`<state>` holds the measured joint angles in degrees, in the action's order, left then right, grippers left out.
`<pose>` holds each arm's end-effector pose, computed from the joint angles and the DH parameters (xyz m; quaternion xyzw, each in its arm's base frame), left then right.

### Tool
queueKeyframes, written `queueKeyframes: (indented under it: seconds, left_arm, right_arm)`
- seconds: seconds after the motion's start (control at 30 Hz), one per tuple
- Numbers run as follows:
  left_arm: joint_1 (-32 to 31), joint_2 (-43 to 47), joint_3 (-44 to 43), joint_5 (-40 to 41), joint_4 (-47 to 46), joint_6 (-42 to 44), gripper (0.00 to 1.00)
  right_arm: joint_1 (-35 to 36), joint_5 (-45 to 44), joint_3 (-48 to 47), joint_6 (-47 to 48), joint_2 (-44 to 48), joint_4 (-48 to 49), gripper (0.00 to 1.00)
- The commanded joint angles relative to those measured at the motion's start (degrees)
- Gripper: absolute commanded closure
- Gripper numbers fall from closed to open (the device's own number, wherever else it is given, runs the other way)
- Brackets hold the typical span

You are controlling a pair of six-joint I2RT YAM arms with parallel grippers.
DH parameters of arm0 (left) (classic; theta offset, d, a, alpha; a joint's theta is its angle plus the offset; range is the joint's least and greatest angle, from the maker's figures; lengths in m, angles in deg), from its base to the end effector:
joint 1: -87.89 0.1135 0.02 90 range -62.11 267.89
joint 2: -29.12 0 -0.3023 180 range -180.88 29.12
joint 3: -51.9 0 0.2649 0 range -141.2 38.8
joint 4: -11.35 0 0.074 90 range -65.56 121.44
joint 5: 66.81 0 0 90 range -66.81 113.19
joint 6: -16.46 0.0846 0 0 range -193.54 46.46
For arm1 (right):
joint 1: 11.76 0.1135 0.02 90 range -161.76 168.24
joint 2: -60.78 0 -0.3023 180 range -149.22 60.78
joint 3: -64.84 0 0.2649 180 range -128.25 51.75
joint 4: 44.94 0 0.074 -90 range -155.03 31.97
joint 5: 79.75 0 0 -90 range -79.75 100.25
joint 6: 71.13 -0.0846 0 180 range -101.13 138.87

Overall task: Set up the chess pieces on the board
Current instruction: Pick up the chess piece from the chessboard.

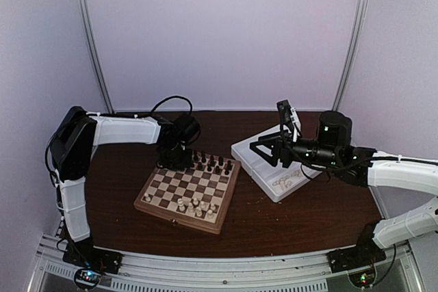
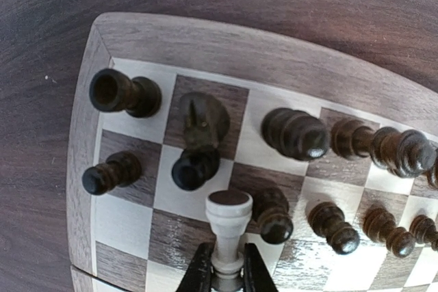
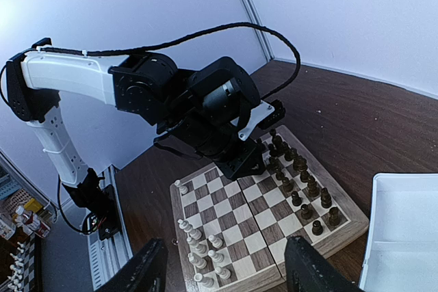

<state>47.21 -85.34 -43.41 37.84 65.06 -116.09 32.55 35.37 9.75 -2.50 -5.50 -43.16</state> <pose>0.3486 -0.2715 0.1528 -0.0350 0.9803 -0.0039 0.1942 0.1945 0.2400 0.3142 -0.2859 0.7016 0.4817 0.4404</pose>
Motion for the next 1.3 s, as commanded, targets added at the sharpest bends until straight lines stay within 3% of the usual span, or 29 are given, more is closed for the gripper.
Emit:
queueKeyframes:
  seconds: [0.0, 0.53, 1.27]
  left_arm:
    - [0.4, 0.2, -0.3, 0.3, 0.6, -0.9, 0.97]
    - [0.4, 4.3, 4.0, -1.1, 0.7, -1.9, 1.0]
    - [0.2, 19.0, 14.4, -9.8, 3.6, -1.7, 1.0]
  right_arm:
    - [-0.3, -0.4, 0.2, 0.0, 1.0, 0.3, 0.38]
    - [-0.3, 0.3, 0.2, -0.8, 0.5, 1.0, 0.38]
    - [-0.3, 1.8, -0.3, -2.1, -1.8, 2.2, 0.38]
